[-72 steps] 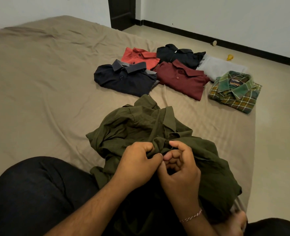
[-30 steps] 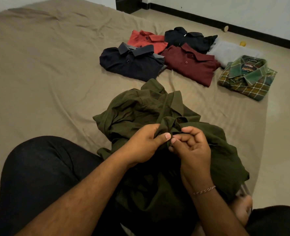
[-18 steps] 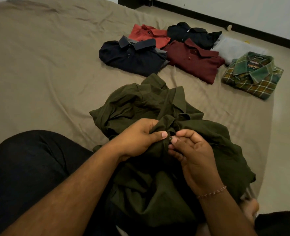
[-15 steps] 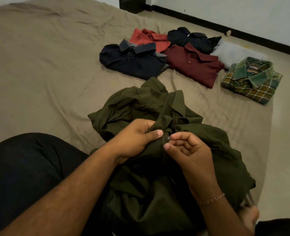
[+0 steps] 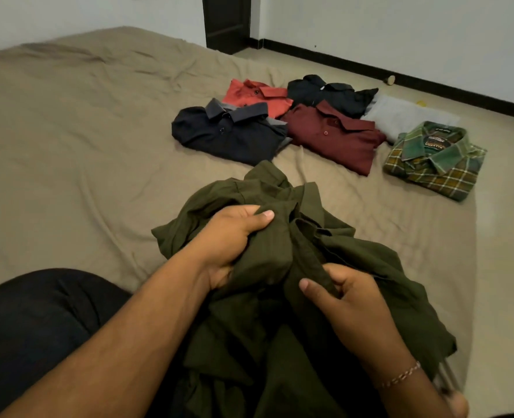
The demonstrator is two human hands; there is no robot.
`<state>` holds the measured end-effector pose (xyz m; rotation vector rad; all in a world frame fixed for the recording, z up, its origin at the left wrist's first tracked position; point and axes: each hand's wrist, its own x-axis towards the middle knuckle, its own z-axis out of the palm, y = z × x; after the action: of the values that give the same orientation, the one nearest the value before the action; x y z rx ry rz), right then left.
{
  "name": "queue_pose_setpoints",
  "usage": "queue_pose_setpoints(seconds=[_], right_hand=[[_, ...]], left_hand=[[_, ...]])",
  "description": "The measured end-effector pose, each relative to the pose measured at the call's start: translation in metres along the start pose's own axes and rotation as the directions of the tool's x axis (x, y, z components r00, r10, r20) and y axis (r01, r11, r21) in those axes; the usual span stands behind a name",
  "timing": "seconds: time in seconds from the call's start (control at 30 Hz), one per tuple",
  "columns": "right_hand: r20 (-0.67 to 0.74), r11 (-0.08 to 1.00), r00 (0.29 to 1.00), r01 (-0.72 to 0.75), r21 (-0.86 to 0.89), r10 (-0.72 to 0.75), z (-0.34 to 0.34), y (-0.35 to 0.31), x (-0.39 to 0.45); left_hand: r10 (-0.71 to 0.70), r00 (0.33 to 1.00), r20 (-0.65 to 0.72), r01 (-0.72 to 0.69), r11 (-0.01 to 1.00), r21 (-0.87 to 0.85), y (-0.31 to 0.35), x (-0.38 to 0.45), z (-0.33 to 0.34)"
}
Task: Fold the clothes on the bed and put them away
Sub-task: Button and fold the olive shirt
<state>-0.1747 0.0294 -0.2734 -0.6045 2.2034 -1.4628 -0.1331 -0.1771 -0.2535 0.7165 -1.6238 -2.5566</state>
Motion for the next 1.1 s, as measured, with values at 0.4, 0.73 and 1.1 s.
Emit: queue_pose_setpoints(seconds=[0.4, 0.73, 1.1], right_hand=[[-0.423, 0.874, 0.887, 0.045, 0.483, 0.187, -0.101, -0.070, 0.087], [-0.251, 0.799, 0.874, -0.221, 0.560, 0.417, -0.043, 0.016, 0.032], [-0.132, 0.780, 0.940, -0.177, 0.600, 0.315, -0.029, 0.006, 0.011]], left_hand=[[0.173, 0.983, 0.068, -0.176, 0.983, 0.053, 0.111, 0.090, 0.071], [0.755, 0.650, 0.087, -0.435, 0.276, 0.857, -0.006, -0.014, 0.035], [0.705, 0.708, 0.047, -0.162, 0.097, 0.982, -0.074, -0.024, 0.026]])
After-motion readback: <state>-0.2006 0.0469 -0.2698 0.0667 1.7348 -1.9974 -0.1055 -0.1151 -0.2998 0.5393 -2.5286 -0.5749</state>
